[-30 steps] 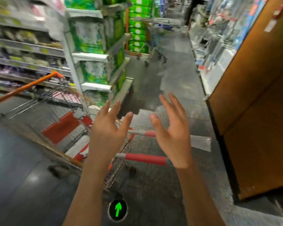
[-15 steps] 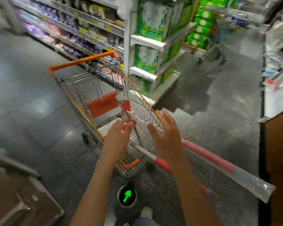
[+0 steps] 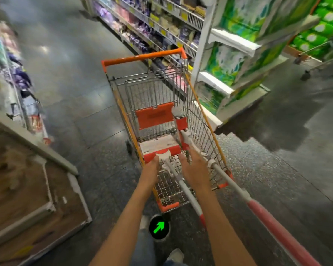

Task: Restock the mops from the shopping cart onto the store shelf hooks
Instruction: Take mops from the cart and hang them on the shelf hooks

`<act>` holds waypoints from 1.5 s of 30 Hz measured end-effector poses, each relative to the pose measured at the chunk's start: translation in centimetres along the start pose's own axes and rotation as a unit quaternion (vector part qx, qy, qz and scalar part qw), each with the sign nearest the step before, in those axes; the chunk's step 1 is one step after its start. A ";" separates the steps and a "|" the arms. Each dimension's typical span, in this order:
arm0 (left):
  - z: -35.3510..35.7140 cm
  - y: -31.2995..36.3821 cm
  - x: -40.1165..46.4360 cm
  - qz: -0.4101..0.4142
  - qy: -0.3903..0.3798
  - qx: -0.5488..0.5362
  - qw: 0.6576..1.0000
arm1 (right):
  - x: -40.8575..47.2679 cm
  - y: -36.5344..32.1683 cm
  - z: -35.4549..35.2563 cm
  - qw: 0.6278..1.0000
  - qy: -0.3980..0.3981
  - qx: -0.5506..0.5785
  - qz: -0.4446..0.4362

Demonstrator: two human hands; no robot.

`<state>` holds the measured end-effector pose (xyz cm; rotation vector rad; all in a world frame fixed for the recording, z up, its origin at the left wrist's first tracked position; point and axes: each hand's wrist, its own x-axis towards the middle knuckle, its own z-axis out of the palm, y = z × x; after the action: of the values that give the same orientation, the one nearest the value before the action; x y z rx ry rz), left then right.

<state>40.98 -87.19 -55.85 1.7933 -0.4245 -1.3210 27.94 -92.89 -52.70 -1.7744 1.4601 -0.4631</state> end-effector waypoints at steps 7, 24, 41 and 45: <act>2.3 -1.2 9.4 -0.076 -0.022 -0.057 0.995 | 6.4 3.2 3.9 0.994 -0.053 0.019 0.098; 7.9 -13.4 29.6 -0.312 0.034 -0.237 0.920 | 18.6 13.8 13.4 0.920 -0.144 0.087 0.354; 8.9 -13.3 30.5 -0.364 0.136 -0.320 0.864 | 18.7 16.9 16.7 0.923 -0.139 0.094 0.347; 8.7 -13.1 30.2 -0.361 0.139 -0.344 0.855 | 18.8 16.2 16.1 0.936 -0.152 0.070 0.309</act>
<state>42.16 -104.08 -85.39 1.4938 0.8791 -1.3989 33.71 -105.92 -78.69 -1.1231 1.6092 0.0352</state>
